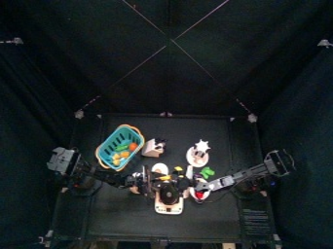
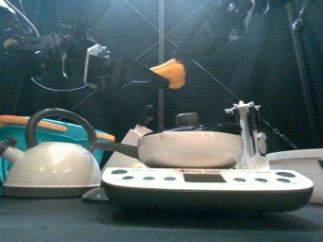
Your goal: Place squash half into basket
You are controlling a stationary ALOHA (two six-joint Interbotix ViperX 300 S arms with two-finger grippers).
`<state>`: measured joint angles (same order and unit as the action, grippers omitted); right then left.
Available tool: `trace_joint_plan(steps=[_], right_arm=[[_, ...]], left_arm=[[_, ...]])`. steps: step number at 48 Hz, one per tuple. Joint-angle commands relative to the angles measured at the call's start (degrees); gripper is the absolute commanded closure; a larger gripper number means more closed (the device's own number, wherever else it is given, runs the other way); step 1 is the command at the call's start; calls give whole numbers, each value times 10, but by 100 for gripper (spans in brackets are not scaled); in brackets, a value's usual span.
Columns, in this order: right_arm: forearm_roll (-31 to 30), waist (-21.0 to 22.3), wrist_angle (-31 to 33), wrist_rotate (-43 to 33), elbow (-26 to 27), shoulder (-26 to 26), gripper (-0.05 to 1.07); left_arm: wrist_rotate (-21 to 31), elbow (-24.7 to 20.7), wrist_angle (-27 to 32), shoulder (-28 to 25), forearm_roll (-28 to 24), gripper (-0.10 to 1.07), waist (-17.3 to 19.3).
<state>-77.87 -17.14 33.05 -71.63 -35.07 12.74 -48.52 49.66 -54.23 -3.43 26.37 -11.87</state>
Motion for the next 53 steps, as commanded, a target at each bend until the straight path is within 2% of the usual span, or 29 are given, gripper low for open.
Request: trace_joint_plan(steps=[1, 8, 16, 23, 28, 31, 43, 48, 53], right_arm=[[-2, -21, 31, -1, -10, 47, 24], [4, -56, 83, -4, -44, 86, 24], [17, -69, 102, -9, -70, 96, 24], [62, -69, 103, -8, -80, 96, 24], [105, -69, 101, -8, -84, 96, 24], [125, -70, 98, -7, -90, 96, 25], [167, -71, 97, -8, -109, 87, 25], [170, -69, 97, -7, -110, 82, 25], [178, -69, 98, -7, -110, 79, 25]], left_arm=[[6, -4, -8, 8, 7, 43, 0], [30, 14, -32, 19, 29, 43, 1], [41, 54, -71, 47, 55, 43, 4], [41, 91, -74, 92, 143, 43, 4], [33, 120, -74, 137, 222, 43, 7], [30, 136, -74, 165, 249, 43, 11], [33, 204, -66, 293, 273, 42, 57], [33, 227, -37, 344, 286, 42, 80], [33, 249, 17, 394, 307, 42, 106]])
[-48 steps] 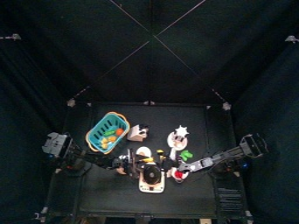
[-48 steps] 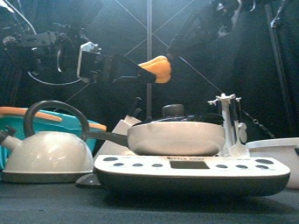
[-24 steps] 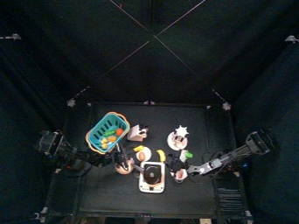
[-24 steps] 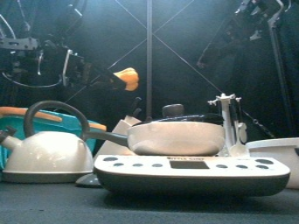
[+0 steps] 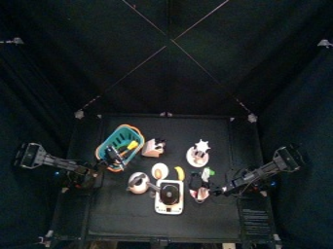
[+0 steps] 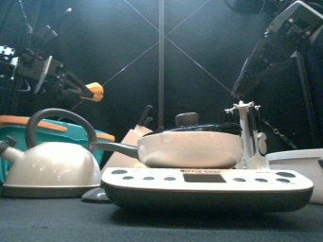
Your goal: Place squash half into basket
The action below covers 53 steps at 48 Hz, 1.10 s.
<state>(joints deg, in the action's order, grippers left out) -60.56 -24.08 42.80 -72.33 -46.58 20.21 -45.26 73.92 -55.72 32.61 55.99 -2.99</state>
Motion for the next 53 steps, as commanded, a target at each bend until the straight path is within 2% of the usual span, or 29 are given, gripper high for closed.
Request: trace_joint_plan(steps=[1, 7, 14, 24, 31, 44, 53], right_arm=[[8, 2, 1, 0, 5, 4, 25], [42, -1, 6, 4, 5, 6, 25], [81, -4, 8, 6, 4, 7, 25], [99, -4, 9, 5, -5, 7, 25], [100, -4, 9, 5, -5, 7, 25], [127, -4, 9, 6, -7, 7, 25], [203, -11, 9, 8, -10, 18, 25]], left_arm=[[1, 10, 42, 40, 14, 42, 23], [1, 33, 111, 83, 29, 41, 56], [1, 45, 190, 112, 30, 33, 97], [2, 40, 253, 116, 27, 7, 149], [2, 36, 258, 116, 20, -5, 156], [2, 35, 261, 116, 16, -6, 155], [2, 32, 271, 116, 0, -6, 156]])
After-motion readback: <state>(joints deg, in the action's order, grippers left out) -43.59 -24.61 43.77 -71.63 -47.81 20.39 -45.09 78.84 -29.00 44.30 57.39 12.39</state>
